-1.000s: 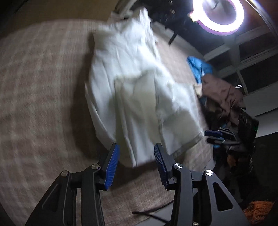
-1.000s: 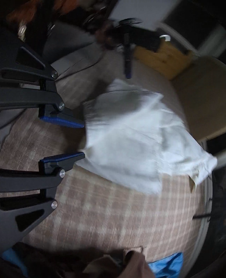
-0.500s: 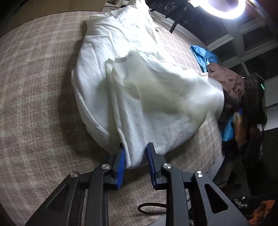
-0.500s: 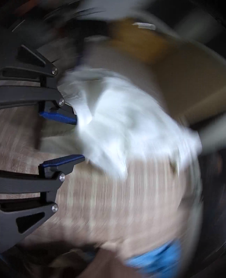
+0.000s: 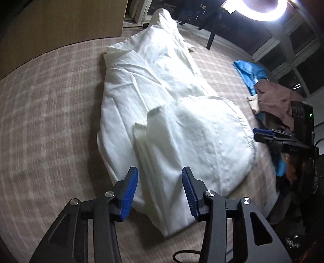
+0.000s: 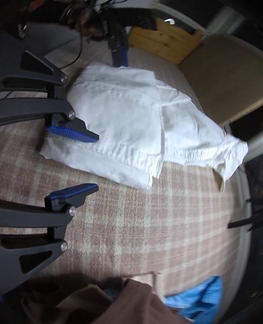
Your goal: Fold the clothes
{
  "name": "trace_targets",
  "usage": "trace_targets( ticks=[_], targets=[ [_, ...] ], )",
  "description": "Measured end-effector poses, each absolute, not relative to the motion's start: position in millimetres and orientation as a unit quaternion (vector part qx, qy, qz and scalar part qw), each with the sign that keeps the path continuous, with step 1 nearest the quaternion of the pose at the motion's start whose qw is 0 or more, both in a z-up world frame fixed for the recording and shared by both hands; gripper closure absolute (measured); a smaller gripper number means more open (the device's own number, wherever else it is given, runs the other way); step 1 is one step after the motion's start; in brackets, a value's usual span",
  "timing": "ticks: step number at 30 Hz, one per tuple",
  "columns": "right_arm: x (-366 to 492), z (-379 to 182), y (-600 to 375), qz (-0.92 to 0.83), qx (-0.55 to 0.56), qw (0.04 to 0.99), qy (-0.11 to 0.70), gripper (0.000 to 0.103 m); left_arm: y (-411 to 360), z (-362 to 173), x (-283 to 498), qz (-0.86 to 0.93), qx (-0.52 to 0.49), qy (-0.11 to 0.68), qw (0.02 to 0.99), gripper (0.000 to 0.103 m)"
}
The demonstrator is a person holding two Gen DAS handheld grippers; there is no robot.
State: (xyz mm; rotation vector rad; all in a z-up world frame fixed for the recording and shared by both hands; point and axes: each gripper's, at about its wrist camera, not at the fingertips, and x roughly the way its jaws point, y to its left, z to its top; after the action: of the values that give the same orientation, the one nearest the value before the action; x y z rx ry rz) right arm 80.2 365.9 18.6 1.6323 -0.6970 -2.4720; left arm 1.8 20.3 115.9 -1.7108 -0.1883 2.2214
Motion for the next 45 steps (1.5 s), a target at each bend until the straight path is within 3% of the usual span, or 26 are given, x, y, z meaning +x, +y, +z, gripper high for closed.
trace_targets(
  ticks=[6, 11, 14, 19, 22, 29, 35, 36, 38, 39, 42, 45],
  targets=[
    [61.1, -1.6, 382.3, -0.784, 0.535, 0.091, -0.302, 0.051, 36.6, 96.5, -14.0, 0.768, -0.616, -0.062, 0.167, 0.056],
    [55.4, -2.8, 373.9, -0.781, 0.527, 0.130, -0.308, 0.051, 40.5, 103.8, -3.8, 0.772, -0.607, -0.068, 0.176, 0.058],
    [58.9, 8.4, 361.8, -0.796, 0.515, 0.152, -0.279, 0.062, 45.9, 112.5, 5.9, 0.777, -0.602, -0.050, 0.178, 0.062],
    [53.1, 20.9, 346.6, -0.817, 0.510, 0.162, -0.215, 0.062, 58.2, 135.1, -8.9, 0.792, -0.583, -0.004, 0.183, 0.058],
    [46.8, 16.3, 345.8, -0.811, 0.525, 0.158, -0.203, 0.062, 77.8, 137.3, -38.3, 0.789, -0.577, 0.038, 0.207, 0.040],
    [49.0, 9.4, 338.7, -0.817, 0.517, 0.177, -0.186, 0.063, 135.4, 107.3, -89.1, 0.744, -0.600, 0.129, 0.266, 0.040],
    [51.6, 13.8, 337.6, -0.830, 0.501, 0.178, -0.168, 0.076, 151.6, 82.8, -95.3, 0.708, -0.626, 0.150, 0.291, 0.040],
    [51.7, 14.3, 337.8, -0.832, 0.497, 0.179, -0.167, 0.076, 150.8, 82.7, -96.0, 0.708, -0.626, 0.143, 0.294, 0.042],
    [50.9, 14.4, 337.1, -0.835, 0.493, 0.181, -0.165, 0.084, 147.5, 86.1, -95.0, 0.710, -0.624, 0.128, 0.301, 0.057],
    [50.2, 14.6, 336.4, -0.836, 0.491, 0.182, -0.163, 0.086, 145.7, 88.0, -94.1, 0.710, -0.623, 0.119, 0.305, 0.072],
    [50.7, 19.1, 332.4, -0.842, 0.484, 0.188, -0.149, 0.091, 139.7, 98.3, -87.3, 0.720, -0.613, 0.102, 0.309, 0.090],
    [52.3, 25.6, 329.2, -0.847, 0.477, 0.195, -0.132, 0.094, 134.5, 109.7, -81.8, 0.729, -0.603, 0.089, 0.313, 0.095]
  ],
)
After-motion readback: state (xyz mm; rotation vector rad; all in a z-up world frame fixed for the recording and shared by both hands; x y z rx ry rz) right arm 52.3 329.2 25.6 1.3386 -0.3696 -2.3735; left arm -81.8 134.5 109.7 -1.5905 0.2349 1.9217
